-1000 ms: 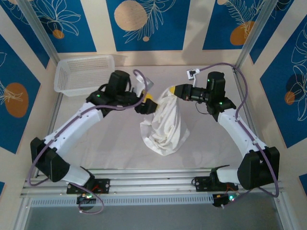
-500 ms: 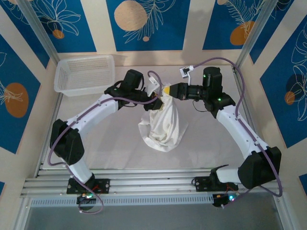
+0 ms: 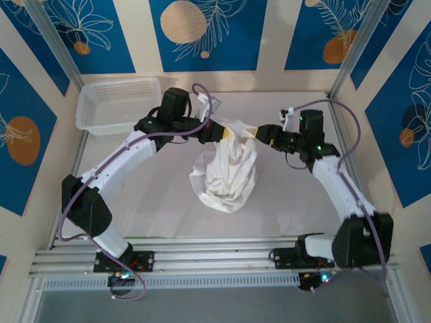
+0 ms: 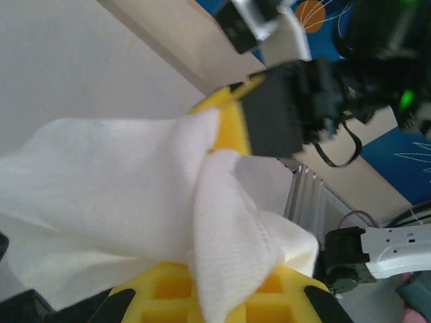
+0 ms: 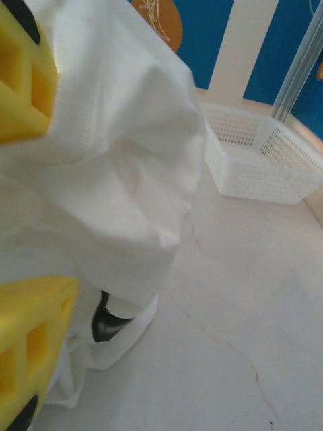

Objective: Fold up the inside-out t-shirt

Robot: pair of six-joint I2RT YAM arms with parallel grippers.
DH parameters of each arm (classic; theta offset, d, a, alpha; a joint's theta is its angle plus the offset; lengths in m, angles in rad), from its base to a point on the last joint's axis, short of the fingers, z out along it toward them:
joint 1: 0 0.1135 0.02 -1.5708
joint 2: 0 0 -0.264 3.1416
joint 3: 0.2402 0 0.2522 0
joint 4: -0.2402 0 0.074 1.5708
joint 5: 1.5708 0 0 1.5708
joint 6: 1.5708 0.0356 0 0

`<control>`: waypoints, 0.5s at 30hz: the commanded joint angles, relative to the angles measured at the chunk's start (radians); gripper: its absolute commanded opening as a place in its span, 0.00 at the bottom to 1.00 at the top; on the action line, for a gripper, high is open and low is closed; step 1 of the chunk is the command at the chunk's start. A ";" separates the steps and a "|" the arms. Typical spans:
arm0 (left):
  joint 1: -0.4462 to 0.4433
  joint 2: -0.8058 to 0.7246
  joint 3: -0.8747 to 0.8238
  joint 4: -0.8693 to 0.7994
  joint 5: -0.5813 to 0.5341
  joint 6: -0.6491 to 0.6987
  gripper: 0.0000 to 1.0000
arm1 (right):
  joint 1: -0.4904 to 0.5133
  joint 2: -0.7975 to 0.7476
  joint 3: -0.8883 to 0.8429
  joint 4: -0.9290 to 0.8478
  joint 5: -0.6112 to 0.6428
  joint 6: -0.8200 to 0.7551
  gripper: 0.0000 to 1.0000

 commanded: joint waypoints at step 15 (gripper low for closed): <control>0.046 -0.073 0.050 0.040 -0.019 -0.127 0.00 | 0.292 -0.051 -0.239 0.278 0.408 -0.002 0.63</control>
